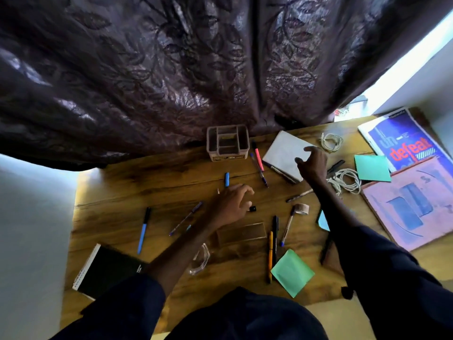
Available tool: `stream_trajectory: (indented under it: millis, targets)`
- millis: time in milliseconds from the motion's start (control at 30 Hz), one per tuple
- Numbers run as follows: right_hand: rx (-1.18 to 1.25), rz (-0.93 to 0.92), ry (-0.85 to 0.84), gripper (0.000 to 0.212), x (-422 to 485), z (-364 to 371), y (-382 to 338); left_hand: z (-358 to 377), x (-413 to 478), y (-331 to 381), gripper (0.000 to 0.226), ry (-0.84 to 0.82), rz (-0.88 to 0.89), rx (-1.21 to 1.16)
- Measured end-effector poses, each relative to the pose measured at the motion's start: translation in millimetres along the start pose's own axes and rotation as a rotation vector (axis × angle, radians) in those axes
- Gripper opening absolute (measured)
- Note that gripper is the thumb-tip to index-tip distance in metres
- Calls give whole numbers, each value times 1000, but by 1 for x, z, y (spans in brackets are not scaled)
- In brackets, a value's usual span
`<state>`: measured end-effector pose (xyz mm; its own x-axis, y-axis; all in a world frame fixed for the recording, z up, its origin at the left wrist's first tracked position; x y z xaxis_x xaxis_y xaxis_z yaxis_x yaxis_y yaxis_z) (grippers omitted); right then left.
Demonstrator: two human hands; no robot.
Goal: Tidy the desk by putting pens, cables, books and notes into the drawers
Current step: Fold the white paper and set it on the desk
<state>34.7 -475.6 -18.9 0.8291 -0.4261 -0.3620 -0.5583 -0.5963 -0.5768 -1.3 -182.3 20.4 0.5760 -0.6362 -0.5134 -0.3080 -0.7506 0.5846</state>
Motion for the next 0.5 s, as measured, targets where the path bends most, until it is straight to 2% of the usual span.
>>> stream_trajectory:
  millis: [167,333,400,500]
  targets:
    - [-269,20,-169,72,47,4,16,-6,46,22,31,-23,68,58]
    - [-388,68,-224,109,67,0,17,7,62,23,34,-49,79,29]
    - [-403,102,-269,116,69,-6,13,15,61,18,34,-72,76,27]
    - [-465,92,-298,116,72,-16,7,25,57,10,35,-86,57,19]
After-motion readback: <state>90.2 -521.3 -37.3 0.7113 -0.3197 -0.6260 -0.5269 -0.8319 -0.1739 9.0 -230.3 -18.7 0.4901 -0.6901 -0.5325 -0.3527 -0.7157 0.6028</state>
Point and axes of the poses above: each hand's wrist, its own x-axis towards the middle knuckle, its own z-axis out of the palm, y = z × x, the point moved 4 cm from there along x, towards the middle knuckle, and after that the axes turned 15 degrees about -y, right-handed, at the moved point
